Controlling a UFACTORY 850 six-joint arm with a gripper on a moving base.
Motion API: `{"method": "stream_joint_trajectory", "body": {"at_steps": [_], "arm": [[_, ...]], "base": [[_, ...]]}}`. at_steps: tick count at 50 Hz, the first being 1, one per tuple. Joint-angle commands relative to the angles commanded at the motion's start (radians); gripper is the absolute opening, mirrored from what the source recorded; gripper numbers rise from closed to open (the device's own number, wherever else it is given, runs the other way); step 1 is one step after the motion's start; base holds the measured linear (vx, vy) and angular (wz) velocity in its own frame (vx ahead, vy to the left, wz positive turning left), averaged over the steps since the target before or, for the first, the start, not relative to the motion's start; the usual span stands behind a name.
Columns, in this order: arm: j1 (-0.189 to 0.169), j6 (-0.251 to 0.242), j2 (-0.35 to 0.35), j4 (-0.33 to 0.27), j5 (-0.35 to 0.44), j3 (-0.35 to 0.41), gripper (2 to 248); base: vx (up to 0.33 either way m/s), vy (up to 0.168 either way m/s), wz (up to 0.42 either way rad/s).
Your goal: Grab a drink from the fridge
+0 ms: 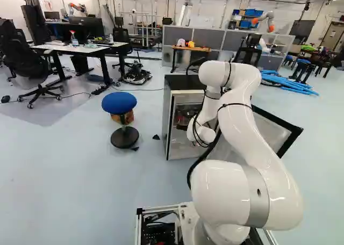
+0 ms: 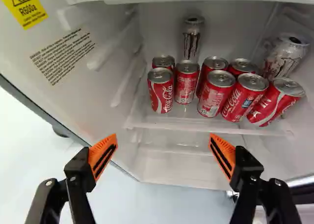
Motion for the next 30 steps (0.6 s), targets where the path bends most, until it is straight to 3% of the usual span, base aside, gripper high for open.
{"method": "stream_joint_trajectory", "body": {"at_steps": [30], "arm": [[0.010, 0.000, -0.040, -0.022, 0.001, -0.079, 247]], "base": [[0.000, 0.000, 0.000]]}}
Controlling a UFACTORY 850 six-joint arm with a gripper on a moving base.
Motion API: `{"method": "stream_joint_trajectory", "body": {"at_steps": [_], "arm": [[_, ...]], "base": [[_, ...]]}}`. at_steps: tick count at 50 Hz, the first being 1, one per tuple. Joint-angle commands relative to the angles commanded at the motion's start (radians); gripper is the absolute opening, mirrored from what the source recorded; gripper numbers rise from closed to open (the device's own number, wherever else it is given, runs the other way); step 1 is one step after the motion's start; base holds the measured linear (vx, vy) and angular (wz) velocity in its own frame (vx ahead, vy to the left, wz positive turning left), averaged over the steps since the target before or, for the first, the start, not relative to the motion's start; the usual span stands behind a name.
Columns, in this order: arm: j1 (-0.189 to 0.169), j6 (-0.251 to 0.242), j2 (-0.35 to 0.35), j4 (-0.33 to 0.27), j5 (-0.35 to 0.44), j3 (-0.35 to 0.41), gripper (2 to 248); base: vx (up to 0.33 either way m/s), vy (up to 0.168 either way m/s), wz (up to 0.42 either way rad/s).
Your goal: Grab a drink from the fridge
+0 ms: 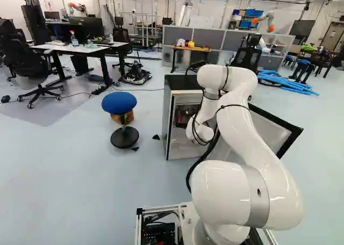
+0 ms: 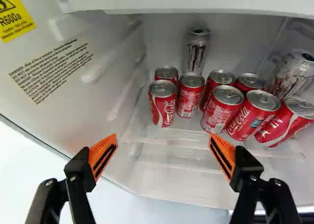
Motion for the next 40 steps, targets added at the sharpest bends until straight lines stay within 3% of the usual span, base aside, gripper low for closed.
{"method": "stream_joint_trajectory", "body": {"at_steps": [15, 16, 20, 21, 26, 40], "arm": [[0.000, 0.000, 0.000, 0.000, 0.000, 0.000, 238], [0.000, 0.000, 0.000, 0.000, 0.000, 0.000, 225], [0.000, 0.000, 0.000, 0.000, 0.000, 0.000, 225], [0.000, 0.000, 0.000, 0.000, 0.000, 0.000, 213], [0.000, 0.000, 0.000, 0.000, 0.000, 0.000, 205], [0.000, 0.000, 0.000, 0.000, 0.000, 0.000, 207]], "base": [[0.000, 0.000, 0.000], [0.000, 0.000, 0.000], [0.000, 0.000, 0.000], [0.000, 0.000, 0.000], [0.000, 0.000, 0.000], [0.000, 0.000, 0.000]]}}
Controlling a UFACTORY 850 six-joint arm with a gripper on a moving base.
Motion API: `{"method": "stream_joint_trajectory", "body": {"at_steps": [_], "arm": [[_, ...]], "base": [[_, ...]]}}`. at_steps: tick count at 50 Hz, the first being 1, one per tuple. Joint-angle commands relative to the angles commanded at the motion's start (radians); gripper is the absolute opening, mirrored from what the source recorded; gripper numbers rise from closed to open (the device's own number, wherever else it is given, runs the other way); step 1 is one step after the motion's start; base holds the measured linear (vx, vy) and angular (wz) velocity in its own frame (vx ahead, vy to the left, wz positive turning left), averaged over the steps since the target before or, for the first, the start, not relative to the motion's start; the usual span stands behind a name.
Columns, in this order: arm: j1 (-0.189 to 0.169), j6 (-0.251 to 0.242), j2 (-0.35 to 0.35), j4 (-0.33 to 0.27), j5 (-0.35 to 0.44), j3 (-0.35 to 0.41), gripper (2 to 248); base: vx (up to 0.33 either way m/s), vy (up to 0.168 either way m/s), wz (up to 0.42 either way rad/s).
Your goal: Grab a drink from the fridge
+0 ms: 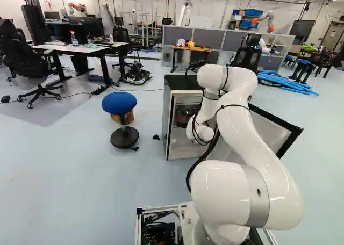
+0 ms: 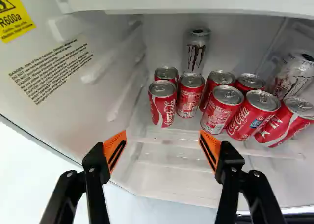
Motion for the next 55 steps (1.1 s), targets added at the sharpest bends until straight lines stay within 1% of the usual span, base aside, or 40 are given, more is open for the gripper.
{"method": "stream_joint_trajectory", "body": {"at_steps": [12, 13, 17, 18, 55], "arm": [[0.000, 0.000, 0.000, 0.000, 0.000, 0.000, 207], [0.000, 0.000, 0.000, 0.000, 0.000, 0.000, 195], [0.000, 0.000, 0.000, 0.000, 0.000, 0.000, 195], [0.000, 0.000, 0.000, 0.000, 0.000, 0.000, 183], [0.001, 0.000, -0.004, 0.000, 0.000, -0.009, 185]], "base": [[0.000, 0.000, 0.000], [0.000, 0.000, 0.000], [0.000, 0.000, 0.000], [0.000, 0.000, 0.000], [0.000, 0.000, 0.000]]}}
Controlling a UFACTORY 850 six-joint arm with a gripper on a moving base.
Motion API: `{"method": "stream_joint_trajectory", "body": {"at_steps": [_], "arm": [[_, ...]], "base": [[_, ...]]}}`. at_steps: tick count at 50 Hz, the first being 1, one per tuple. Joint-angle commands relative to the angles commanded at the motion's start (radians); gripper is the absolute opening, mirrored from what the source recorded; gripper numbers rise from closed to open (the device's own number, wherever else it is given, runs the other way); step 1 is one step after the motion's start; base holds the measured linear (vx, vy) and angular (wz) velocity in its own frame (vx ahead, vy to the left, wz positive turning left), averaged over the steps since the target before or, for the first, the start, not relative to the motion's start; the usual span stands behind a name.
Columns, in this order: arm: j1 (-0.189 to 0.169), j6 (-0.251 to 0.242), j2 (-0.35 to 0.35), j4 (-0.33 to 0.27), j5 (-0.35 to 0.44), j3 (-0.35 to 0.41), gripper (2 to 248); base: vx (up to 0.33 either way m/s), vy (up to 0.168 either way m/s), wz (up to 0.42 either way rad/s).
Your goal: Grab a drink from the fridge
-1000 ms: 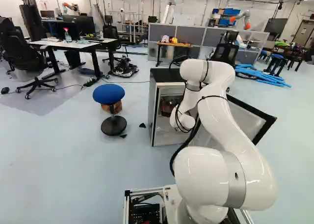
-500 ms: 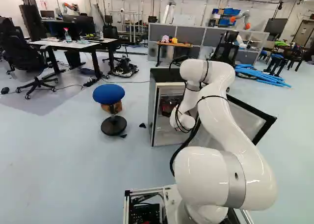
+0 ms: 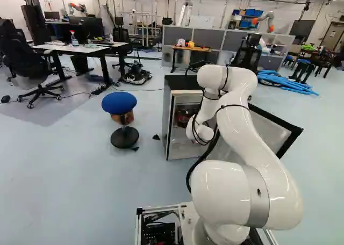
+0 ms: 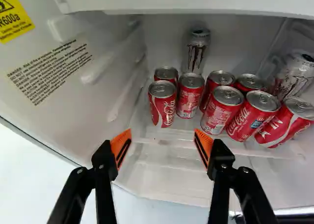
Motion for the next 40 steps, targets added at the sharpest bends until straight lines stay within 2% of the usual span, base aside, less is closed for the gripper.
{"method": "stream_joint_trajectory", "body": {"at_steps": [40], "arm": [[0.020, 0.000, -0.051, 0.000, 0.000, -0.098, 185]], "base": [[0.000, 0.000, 0.000]]}}
